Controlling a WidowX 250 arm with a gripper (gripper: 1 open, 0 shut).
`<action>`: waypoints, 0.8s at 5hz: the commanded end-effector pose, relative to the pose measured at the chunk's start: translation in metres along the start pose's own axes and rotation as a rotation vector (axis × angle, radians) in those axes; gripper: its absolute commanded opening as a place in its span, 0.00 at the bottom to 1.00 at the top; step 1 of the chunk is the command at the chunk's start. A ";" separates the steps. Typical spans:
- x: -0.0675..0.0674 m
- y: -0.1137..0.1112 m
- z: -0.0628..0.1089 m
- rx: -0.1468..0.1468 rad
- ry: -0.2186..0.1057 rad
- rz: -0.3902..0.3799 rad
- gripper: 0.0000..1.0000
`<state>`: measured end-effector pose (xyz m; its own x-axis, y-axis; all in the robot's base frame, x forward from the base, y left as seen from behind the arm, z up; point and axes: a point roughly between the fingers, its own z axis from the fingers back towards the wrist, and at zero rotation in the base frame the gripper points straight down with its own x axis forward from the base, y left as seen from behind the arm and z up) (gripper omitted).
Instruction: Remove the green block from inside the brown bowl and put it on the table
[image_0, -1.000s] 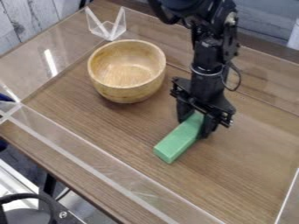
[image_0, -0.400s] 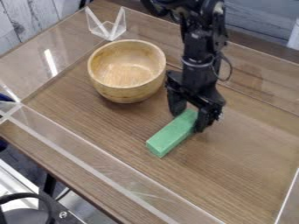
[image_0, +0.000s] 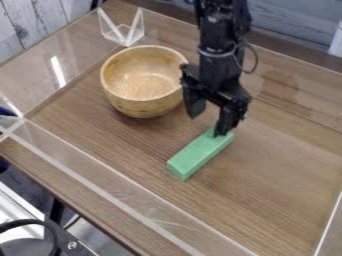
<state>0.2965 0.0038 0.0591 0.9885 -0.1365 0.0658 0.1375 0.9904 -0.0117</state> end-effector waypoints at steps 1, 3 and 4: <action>0.015 0.008 0.053 -0.002 -0.102 0.004 1.00; 0.011 0.029 0.105 -0.038 -0.146 0.000 1.00; 0.006 0.029 0.098 -0.063 -0.125 -0.033 1.00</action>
<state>0.2973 0.0304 0.1411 0.9770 -0.1610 0.1401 0.1745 0.9806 -0.0898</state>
